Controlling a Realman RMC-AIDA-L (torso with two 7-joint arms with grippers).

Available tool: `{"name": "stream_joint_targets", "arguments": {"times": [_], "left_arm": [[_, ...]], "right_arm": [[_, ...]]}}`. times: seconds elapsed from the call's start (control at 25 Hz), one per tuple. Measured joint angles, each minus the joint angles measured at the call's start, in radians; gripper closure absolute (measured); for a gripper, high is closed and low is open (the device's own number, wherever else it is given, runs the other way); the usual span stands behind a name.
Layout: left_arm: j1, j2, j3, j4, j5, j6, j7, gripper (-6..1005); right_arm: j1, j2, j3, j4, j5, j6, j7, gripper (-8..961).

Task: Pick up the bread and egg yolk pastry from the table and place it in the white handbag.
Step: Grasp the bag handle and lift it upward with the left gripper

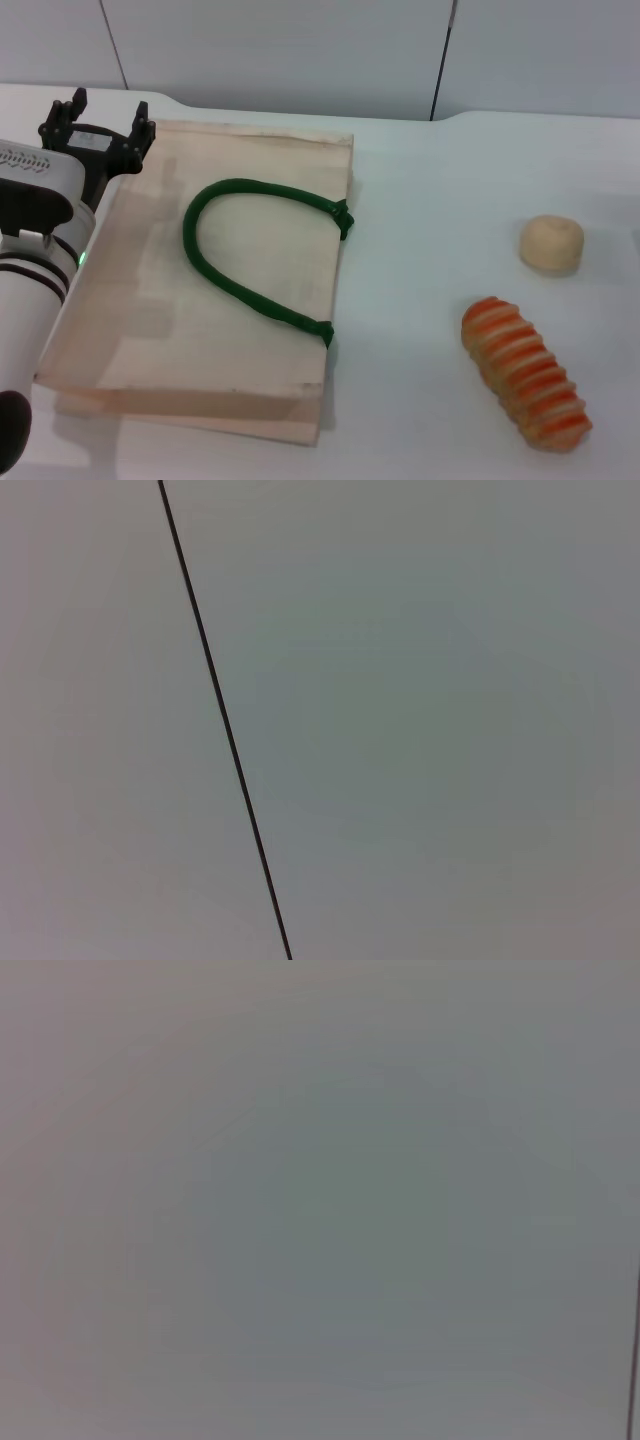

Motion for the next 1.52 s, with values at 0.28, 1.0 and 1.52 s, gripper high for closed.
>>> {"name": "stream_joint_targets", "arguments": {"times": [0.28,1.0,1.52], "left_arm": [[-0.003,0.000,0.000,0.000,0.000,0.001,-0.002,273],[-0.024,0.005,-0.028,0.085,-0.001,-0.160,0.106,280],[-0.013,0.010,-0.258,0.355,0.009,-0.675,0.264,318]], "right_arm": [[0.014,-0.001,0.002,0.004,0.001,-0.036,0.001,168],[0.021,-0.004,0.007,0.013,0.001,-0.074,0.001,168],[0.027,-0.005,0.007,0.033,0.003,-0.105,0.000,168]]}}
